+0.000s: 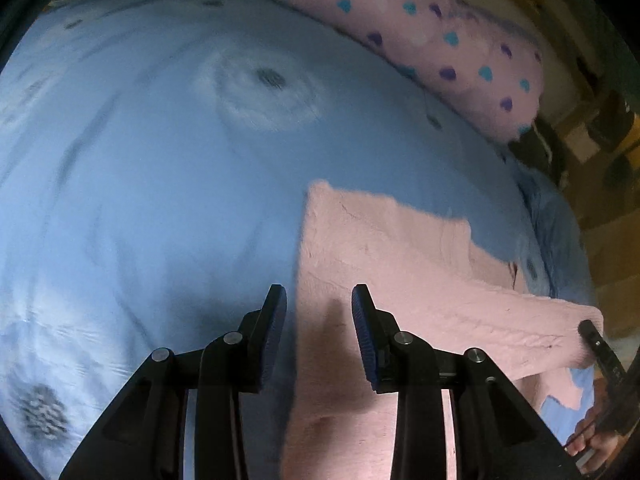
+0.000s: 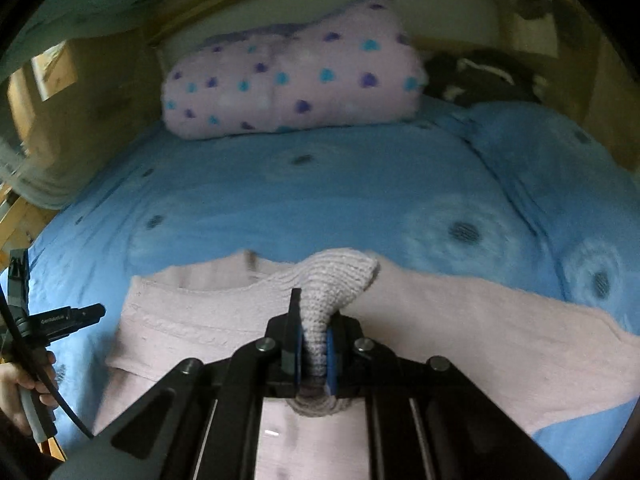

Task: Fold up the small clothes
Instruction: 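Grasp the other sleeve cuff with the right tool and fold it across the back, then lay the sleeve flat on the back and open the right tool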

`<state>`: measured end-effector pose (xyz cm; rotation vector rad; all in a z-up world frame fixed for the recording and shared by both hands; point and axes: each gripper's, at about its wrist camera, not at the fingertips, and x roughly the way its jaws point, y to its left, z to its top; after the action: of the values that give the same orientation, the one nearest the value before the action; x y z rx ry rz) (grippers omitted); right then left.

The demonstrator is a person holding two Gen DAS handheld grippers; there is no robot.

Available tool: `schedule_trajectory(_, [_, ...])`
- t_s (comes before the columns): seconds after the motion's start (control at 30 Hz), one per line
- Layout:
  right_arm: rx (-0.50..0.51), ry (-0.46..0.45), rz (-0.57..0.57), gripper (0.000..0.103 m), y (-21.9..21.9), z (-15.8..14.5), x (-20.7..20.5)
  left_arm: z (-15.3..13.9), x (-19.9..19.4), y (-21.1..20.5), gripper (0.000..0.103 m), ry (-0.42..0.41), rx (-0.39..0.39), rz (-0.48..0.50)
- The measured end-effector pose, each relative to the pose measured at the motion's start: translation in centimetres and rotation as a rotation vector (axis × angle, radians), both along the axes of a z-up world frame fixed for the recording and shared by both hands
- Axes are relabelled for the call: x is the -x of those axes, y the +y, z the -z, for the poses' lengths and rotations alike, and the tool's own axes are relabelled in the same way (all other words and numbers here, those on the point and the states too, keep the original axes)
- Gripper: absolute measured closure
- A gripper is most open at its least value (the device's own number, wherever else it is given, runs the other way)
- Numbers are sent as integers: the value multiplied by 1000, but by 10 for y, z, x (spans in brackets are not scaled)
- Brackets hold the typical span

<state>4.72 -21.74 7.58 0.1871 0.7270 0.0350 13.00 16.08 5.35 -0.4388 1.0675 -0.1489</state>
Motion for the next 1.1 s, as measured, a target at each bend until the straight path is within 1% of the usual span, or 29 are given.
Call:
schedule_trajectory(0.07, [-29, 18, 19, 94, -17, 17, 3, 6, -1, -12, 90, -1, 5, 25])
schedule_trajectory(0.13, [-56, 70, 32, 94, -31, 29, 2, 10, -1, -23, 90, -10, -5, 36])
schedule_trajectory(0.2, [-92, 68, 26, 94, -42, 31, 3, 11, -3, -32, 90, -18, -13, 51])
schedule_trajectory(0.27, [-102, 68, 31, 94, -45, 35, 3, 13, -4, -38, 90, -18, -27, 62])
schedule_trajectory(0.37, [-78, 106, 30, 94, -46, 45, 0, 15, -6, -46, 90, -17, -59, 54])
schedule_trajectory(0.47, [-19, 162, 43, 88, -44, 64, -4, 22, -9, -52, 90, 5, -113, 62])
schedule_trajectory(0.5, [7, 194, 54, 80, -45, 76, -7, 24, -10, -53, 90, 1, -125, 68])
schedule_trajectory(0.53, [25, 230, 71, 65, -46, 88, -9, 24, -10, -53, 90, -4, -135, 70])
schedule_trajectory(0.57, [30, 269, 86, 57, -49, 99, -12, 24, -10, -53, 90, -6, -139, 70])
schedule_trajectory(0.6, [10, 275, 92, 51, -54, 107, -13, 24, -9, -53, 90, -5, -139, 69])
schedule_trajectory(0.63, [-14, 232, 95, 48, -58, 109, -10, 23, -8, -53, 90, -5, -141, 68])
schedule_trajectory(0.67, [-17, 227, 95, 46, -59, 108, -10, 22, -7, -54, 90, -6, -149, 65])
schedule_trajectory(0.77, [2, 243, 103, 43, -57, 107, -11, 17, -1, -61, 90, -17, -212, 57])
schedule_trajectory(0.8, [9, 247, 111, 41, -55, 106, -11, 14, 2, -66, 90, -17, -226, 60])
schedule_trajectory(0.9, [27, 261, 142, 39, -52, 103, -11, 5, 13, -84, 90, -33, -222, 122])
schedule_trajectory(0.97, [30, 263, 170, 39, -50, 99, -9, 0, 24, -97, 90, -54, -235, 171])
schedule_trajectory(1.1, [75, 232, 196, 39, -41, 87, 2, 2, 39, -118, 90, -69, -258, 255])
